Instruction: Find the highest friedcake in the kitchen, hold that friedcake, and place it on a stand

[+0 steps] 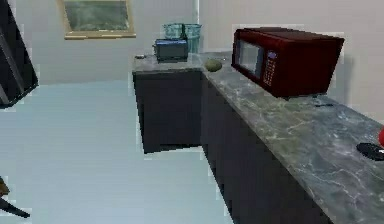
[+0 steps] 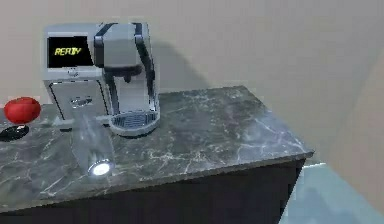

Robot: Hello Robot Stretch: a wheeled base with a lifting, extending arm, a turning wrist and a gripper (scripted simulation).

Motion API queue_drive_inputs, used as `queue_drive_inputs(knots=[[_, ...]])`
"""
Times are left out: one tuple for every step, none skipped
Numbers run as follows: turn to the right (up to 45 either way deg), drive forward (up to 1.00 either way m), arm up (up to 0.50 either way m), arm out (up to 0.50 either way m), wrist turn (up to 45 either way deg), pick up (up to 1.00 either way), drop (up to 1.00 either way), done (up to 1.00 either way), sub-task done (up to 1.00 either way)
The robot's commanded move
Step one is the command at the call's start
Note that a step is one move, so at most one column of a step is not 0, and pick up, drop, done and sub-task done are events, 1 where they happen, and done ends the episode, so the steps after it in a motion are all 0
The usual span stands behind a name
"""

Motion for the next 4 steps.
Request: queue_drive_inputs(knots=[[45.0, 0.00, 0.00, 0.00, 0.0, 0.00, 0.00, 0.00, 0.00], [30.0, 0.00, 0.00, 0.00, 0.0, 0.00, 0.00, 0.00, 0.00], [0.0, 0.20, 0.00, 0.00, 0.0, 0.00, 0.00, 0.00, 0.00], [-45.0, 0.00, 0.00, 0.00, 0.0, 0.00, 0.00, 0.00, 0.00]])
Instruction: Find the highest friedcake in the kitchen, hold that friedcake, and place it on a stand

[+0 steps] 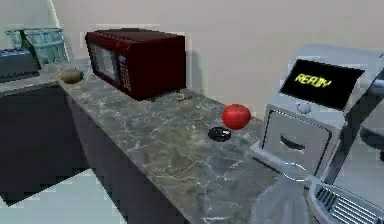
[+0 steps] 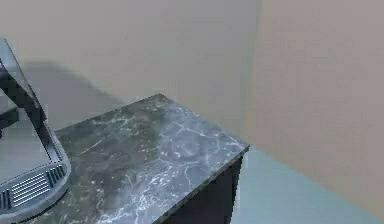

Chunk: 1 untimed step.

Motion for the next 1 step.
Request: queue_drive_inputs(knots=[[-45.0, 0.00, 0.00, 0.00, 0.0, 0.00, 0.00, 0.00, 0.00]])
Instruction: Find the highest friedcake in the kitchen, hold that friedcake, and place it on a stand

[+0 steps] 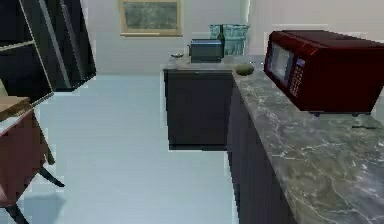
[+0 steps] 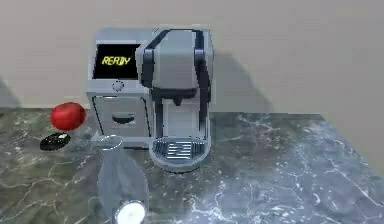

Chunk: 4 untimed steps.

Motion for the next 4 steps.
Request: queue_drive_inputs(knots=[[-33.0, 0.00, 0.00, 0.00, 0.0, 0.00, 0.00, 0.00, 0.00], [0.0, 0.00, 0.50, 0.00, 0.0, 0.00, 0.00, 0.00, 0.00], [0.0, 0.00, 0.38, 0.00, 0.0, 0.00, 0.00, 0.00, 0.00], [0.0, 0.00, 0.00, 0.42, 0.0, 0.00, 0.00, 0.00, 0.00]])
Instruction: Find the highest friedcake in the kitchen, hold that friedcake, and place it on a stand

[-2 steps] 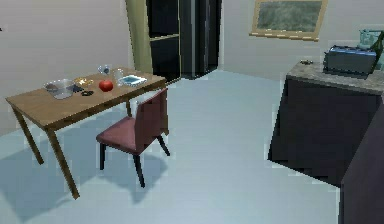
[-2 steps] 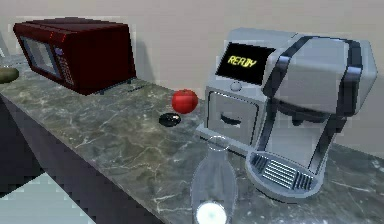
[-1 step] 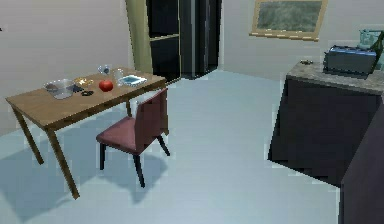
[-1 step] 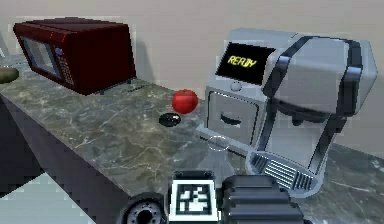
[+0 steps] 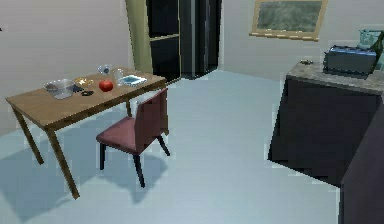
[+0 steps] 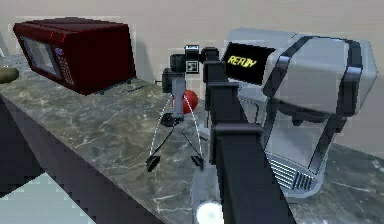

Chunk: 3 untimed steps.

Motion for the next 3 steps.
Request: queue_drive_inputs(knots=[[0.0, 0.00, 0.00, 0.00, 45.0, 0.00, 0.00, 0.00, 0.00], [0.0, 0.00, 0.00, 0.00, 45.0, 0.00, 0.00, 0.00, 0.00], [0.0, 0.00, 0.00, 0.00, 45.0, 0.00, 0.00, 0.00, 0.00]])
